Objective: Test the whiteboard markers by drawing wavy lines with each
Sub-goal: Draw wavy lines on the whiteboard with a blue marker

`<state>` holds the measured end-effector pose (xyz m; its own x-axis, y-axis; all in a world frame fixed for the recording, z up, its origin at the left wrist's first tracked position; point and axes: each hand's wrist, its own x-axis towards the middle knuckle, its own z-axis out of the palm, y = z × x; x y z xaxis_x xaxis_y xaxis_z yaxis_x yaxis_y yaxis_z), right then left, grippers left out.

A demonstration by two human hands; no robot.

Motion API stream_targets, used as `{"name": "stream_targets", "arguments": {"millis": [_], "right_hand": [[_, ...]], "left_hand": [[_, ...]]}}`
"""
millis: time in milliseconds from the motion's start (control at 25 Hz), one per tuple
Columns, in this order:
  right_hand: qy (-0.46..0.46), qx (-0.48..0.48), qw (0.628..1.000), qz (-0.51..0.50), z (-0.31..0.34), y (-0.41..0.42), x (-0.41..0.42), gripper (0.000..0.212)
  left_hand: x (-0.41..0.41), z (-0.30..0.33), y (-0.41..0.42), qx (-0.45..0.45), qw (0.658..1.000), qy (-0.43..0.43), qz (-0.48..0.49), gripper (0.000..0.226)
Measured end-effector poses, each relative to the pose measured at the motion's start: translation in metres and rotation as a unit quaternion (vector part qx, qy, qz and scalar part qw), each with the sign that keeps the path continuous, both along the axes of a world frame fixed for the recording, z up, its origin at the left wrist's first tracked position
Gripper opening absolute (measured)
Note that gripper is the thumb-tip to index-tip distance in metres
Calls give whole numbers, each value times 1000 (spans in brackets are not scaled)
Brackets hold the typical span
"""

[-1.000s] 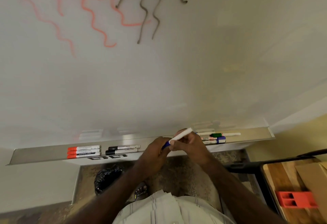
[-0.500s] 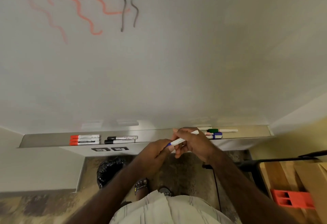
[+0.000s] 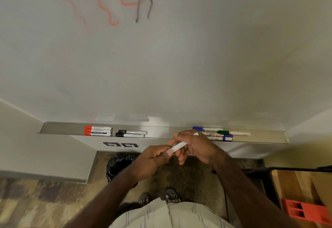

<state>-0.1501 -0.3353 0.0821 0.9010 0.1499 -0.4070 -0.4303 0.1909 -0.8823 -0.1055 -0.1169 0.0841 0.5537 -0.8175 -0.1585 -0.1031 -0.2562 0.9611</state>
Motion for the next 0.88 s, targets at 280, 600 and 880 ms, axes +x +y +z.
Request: {"name": "stream_targets", "arguments": {"millis": [280, 600, 880], "right_hand": [[30, 154, 976, -148, 22, -28, 7, 42], [-35, 177, 963, -201, 44, 15, 12, 51], [-190, 46, 962, -189, 105, 48, 36, 54]], "left_hand": [[9, 21, 32, -31, 995, 89, 27, 47], [40, 42, 44, -4, 984, -145, 105, 55], [91, 108, 62, -126, 891, -358, 249, 33]]}}
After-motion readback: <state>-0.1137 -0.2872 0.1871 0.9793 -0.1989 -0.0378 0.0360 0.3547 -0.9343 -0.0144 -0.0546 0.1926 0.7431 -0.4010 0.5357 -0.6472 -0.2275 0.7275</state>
